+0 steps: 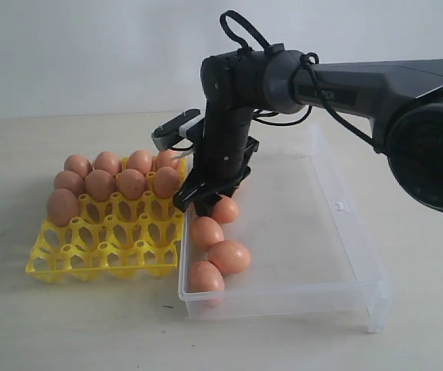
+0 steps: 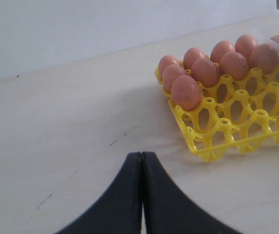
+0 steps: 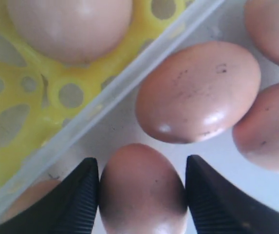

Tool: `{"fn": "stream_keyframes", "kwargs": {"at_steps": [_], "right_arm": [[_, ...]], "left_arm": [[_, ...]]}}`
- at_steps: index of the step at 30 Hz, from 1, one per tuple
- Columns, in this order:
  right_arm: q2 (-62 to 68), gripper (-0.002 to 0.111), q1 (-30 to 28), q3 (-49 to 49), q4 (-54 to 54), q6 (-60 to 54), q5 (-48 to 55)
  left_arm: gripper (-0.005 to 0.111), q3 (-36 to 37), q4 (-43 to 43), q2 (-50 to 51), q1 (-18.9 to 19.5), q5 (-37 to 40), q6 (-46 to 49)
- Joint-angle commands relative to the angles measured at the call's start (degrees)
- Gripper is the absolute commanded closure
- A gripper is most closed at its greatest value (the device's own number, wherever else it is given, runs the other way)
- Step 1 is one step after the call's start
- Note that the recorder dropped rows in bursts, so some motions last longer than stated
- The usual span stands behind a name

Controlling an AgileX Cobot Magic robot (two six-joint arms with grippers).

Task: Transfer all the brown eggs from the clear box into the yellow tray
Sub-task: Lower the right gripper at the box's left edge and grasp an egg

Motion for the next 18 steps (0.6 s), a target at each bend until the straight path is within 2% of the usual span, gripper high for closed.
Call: {"fn": "stream_keyframes", "kwargs": {"at_steps": [1, 11, 13, 17, 18], "right_arm": [[0.2, 0.056, 0.1, 2.5, -0.1, -0.4, -3.3], [0.2, 0.058, 0.1, 3.7, 1.3, -0.5, -7.0], [0.2, 0.066, 0.1, 3.7, 1.3, -0.9, -7.4], [0.0, 0.106, 0.1, 3.7, 4.6, -4.4, -8.4], [0.0, 0.108, 0.1, 3.7, 4.8, -4.6, -8.8]], "left_arm": [[0.107, -0.2, 0.0, -0.3, -0.2, -0.3, 0.0], [0.107, -0.2, 0.0, -0.3, -0.2, -0.3, 0.0], [0.107, -0.2, 0.0, -0.3, -0.2, -0.3, 0.0], [0.107, -0.2, 0.0, -0.3, -0.2, -0.3, 0.0], [0.107, -0.2, 0.0, -0.3, -0.2, -0.3, 0.0]]}}
